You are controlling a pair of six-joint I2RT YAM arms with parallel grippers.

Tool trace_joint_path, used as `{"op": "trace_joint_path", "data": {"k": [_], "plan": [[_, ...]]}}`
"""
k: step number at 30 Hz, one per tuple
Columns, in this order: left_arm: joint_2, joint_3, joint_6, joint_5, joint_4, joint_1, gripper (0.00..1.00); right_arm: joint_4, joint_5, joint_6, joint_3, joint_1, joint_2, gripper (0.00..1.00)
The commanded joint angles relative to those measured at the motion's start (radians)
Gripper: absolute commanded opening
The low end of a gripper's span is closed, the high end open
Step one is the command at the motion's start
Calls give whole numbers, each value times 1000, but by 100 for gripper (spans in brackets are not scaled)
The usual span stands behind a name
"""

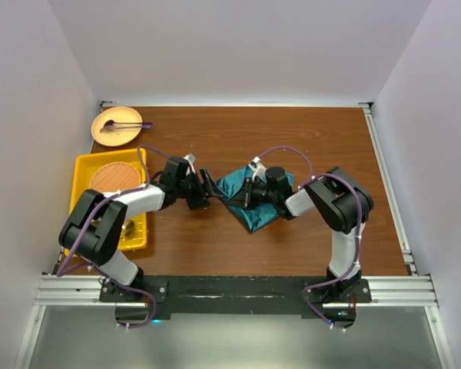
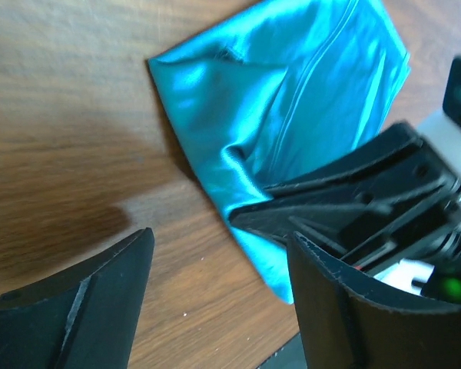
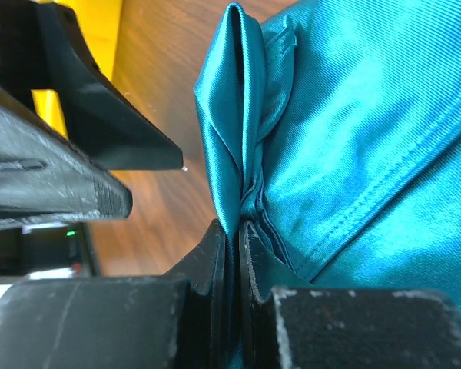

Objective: Fold the napkin, place the utensils inside, and roll it up
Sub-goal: Roll the napkin with the utensil

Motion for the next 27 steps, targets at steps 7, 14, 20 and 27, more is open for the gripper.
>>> {"op": "trace_joint_path", "data": {"k": [7, 14, 20, 27], "plan": [[123, -105, -177, 164, 356, -14, 74, 254, -184, 246, -44, -69, 114, 0], [191, -110, -332, 101, 392, -34, 73, 495, -213, 377, -72, -80, 180, 0], [229, -56, -369, -12, 255, -63, 73, 494, -225, 365, -68, -80, 180, 0], [275, 22, -271, -109, 186, -63, 57, 483, -253, 343, -85, -82, 180, 0]]}}
